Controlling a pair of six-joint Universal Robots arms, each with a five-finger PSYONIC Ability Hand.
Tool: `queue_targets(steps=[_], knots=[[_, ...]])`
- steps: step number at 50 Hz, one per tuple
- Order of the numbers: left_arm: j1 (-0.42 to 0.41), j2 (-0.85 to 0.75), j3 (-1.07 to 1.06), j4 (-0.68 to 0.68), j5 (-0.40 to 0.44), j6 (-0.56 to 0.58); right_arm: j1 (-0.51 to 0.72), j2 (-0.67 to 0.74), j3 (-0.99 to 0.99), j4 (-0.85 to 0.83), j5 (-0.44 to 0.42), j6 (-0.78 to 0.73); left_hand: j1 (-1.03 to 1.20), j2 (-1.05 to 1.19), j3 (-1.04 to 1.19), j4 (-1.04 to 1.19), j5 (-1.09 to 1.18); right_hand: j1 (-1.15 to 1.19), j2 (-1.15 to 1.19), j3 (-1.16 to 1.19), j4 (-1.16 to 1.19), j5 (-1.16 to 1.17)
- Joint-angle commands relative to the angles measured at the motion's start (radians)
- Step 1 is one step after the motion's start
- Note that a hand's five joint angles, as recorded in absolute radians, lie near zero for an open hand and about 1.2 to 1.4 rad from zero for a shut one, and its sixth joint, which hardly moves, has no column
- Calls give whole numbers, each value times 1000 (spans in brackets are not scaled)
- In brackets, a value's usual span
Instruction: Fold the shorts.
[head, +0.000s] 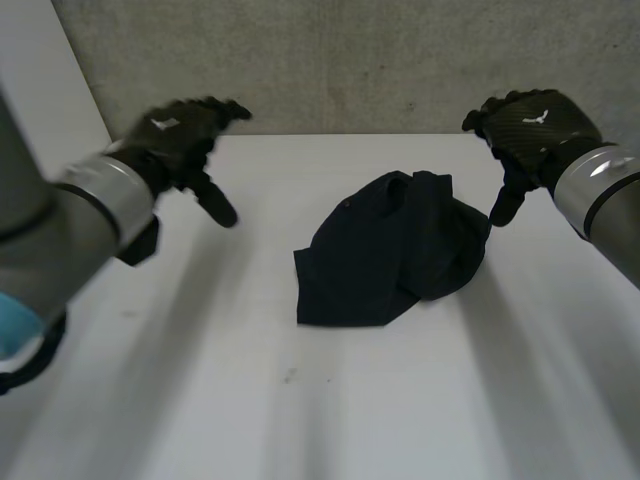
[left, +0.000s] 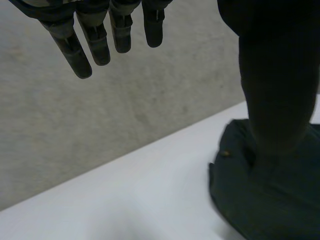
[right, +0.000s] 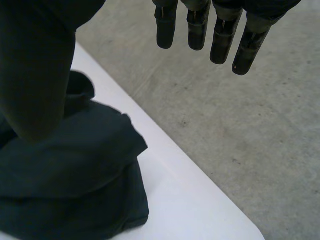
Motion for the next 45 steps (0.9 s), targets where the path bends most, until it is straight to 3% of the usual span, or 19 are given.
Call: queue_targets(steps=[1,9,21,26,27,29,34,37,45], knots=[[-79,-232,45,108,-1,8,15,22,1,-4,0,-50,77,67,52,63,48,-20,-48,-29,-61,-55],[-162,-455,206,65,-9,59,11,36,4,-6,0,-50,121,111,96,107,92,-20,-48,-29,-61,-55],[-174,-631,356,36,-48,76,19,72,5,-7,0,-50,235,225,210,221,206,-20,-48,-29,-61,-55],[-176,-699,416,33,-114,128,21,87,7,-7,11,-52,637,627,612,623,608,-20,-48,-29,-61,-55],[-177,-705,427,35,-160,144,21,88,7,-7,13,-52,908,898,883,894,879,-20,-48,-29,-61,-55],[-183,-700,435,35,-212,161,21,88,7,-7,13,-52,1203,1193,1178,1189,1173,-20,-48,-29,-61,-55],[-188,-624,441,58,-372,217,19,88,7,-7,13,-52,1204,1194,1179,1190,1175,-20,-48,-29,-61,-55],[-171,-556,436,81,-387,235,21,88,7,-9,13,-52,1204,1194,1179,1190,1175,-20,-48,-29,-61,-55],[57,-340,406,171,-386,312,33,99,10,-10,13,-52,1204,1194,1179,1190,1175,-20,-48,-29,-61,-55]])
